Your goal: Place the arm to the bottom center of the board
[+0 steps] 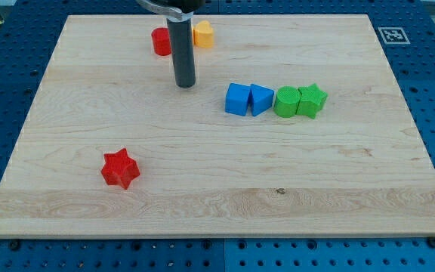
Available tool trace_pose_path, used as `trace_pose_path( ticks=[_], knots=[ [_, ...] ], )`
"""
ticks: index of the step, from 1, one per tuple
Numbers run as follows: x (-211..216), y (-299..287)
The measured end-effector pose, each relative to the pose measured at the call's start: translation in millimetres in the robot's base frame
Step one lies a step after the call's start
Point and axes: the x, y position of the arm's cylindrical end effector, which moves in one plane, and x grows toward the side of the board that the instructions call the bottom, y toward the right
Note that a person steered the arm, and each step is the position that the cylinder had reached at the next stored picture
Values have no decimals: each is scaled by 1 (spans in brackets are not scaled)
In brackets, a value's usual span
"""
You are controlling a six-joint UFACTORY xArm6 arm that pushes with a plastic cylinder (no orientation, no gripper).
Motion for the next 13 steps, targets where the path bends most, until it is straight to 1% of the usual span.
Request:
trace_pose_path(
  ticks=[2, 3, 4, 8, 13],
  knots=[
    [2, 5],
    [10, 5],
    [32, 5],
    [45, 17],
    [58, 18]
  ],
)
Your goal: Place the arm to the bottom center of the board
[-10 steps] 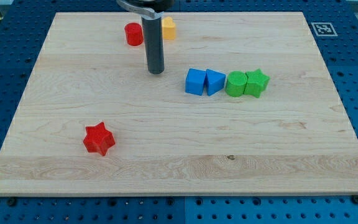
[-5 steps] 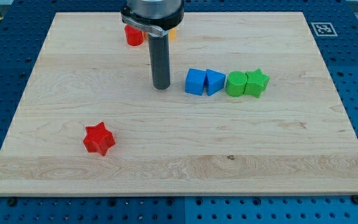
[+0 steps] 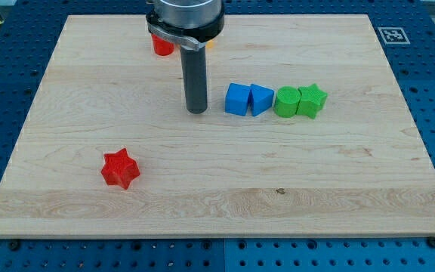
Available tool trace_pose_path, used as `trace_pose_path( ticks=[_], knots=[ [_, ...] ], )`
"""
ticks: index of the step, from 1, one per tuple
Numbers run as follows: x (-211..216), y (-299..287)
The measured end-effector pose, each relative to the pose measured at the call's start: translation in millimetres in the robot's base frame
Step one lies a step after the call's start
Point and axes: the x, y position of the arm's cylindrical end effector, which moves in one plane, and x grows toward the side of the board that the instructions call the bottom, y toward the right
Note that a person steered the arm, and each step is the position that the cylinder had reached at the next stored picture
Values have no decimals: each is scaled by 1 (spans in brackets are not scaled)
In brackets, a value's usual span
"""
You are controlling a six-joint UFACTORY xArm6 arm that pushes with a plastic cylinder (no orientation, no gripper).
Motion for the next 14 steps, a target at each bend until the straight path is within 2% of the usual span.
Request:
trace_pose_path(
  ticks=[1, 4, 7, 11, 14],
  knots=[
    [30, 4],
    [42, 18],
    [107, 34],
    [179, 18],
    [188, 16]
  ],
)
